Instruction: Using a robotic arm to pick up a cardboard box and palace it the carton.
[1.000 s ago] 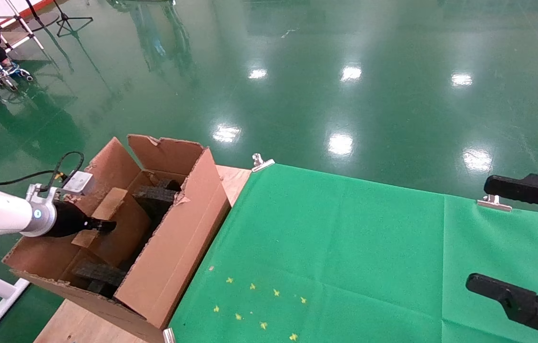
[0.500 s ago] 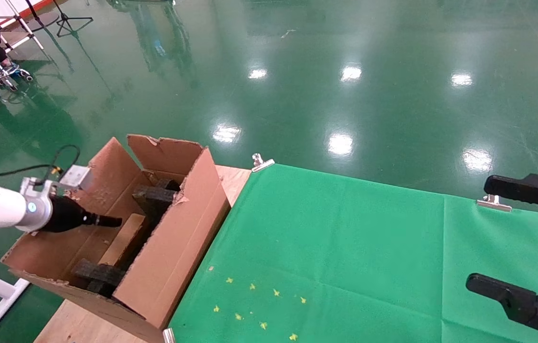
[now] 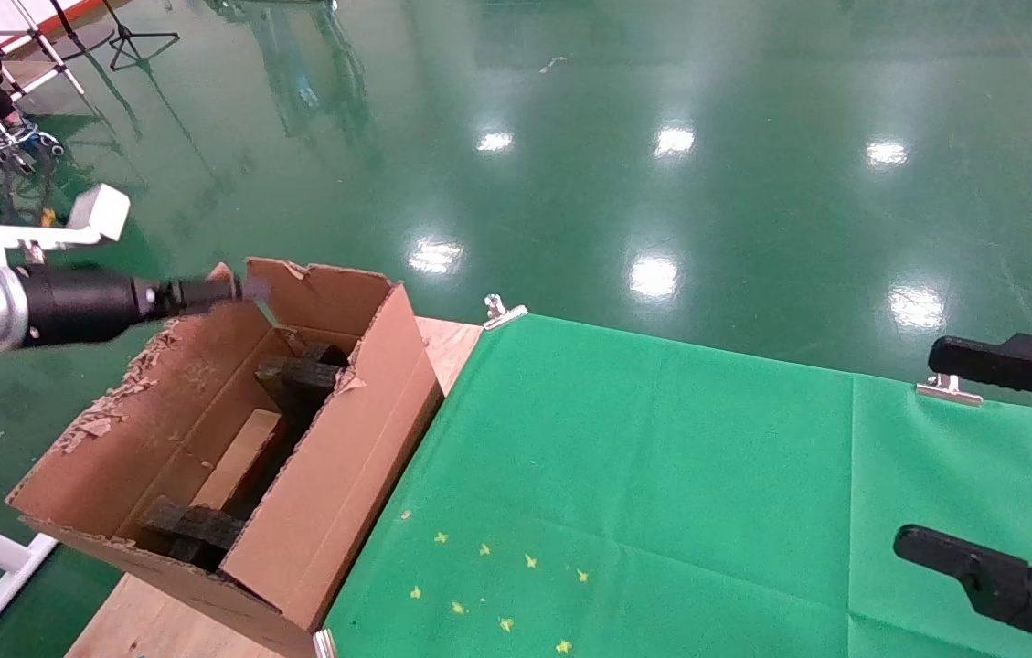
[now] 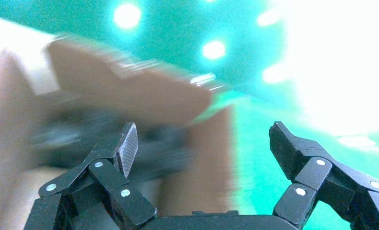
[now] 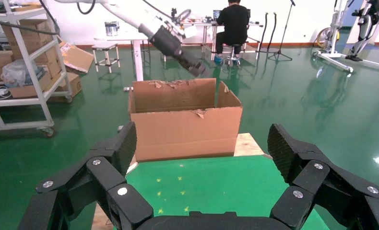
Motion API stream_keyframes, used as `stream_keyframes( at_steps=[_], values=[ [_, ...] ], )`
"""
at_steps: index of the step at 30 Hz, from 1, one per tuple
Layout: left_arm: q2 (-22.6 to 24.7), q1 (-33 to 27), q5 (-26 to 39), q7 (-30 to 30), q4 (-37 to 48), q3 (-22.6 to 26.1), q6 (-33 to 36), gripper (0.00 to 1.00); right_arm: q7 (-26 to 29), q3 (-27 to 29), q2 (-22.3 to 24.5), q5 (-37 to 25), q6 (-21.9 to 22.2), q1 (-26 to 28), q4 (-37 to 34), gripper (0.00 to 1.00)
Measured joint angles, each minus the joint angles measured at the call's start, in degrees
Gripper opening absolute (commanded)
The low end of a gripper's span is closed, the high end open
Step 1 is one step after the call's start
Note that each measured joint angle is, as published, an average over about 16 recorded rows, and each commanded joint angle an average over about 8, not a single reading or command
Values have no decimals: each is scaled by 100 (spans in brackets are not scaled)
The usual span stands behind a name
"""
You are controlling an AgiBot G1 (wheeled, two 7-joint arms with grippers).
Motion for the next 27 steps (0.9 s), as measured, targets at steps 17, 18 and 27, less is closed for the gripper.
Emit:
stream_keyframes(
  at_steps=[17,18,27],
  values=[
    [-291,-407,-899,-222,318,-642,1716,100,0,0,1,1,1,-1,-2,100],
    [-290,-377,-926,-206,275,-646,1719,100,0,0,1,1,1,-1,-2,100],
    [-272,140,-1349,63,-560,-697,1655,100,0,0,1,1,1,-1,-2,100]
  ],
)
